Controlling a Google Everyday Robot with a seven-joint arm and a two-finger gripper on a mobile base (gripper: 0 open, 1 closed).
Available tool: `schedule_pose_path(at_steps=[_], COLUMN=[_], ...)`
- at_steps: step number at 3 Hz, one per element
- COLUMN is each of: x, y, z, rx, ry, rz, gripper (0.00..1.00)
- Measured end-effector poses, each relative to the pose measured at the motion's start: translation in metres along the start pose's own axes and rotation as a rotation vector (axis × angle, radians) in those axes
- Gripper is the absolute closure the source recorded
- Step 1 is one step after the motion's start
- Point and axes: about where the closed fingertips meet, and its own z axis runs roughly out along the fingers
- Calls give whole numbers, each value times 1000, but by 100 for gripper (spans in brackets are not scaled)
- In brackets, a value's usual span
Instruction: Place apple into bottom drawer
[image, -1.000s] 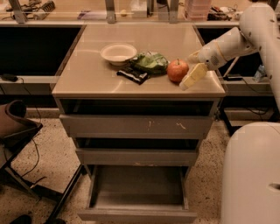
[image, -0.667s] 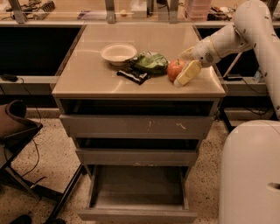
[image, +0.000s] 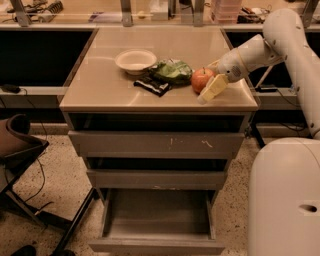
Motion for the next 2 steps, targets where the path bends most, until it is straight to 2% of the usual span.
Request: schedule_pose_path(at_steps=[1,2], x=[0,0], y=[0,0], z=[1,1], rx=[-1,-1], ry=[0,0], rz=[0,0], gripper=[0,19])
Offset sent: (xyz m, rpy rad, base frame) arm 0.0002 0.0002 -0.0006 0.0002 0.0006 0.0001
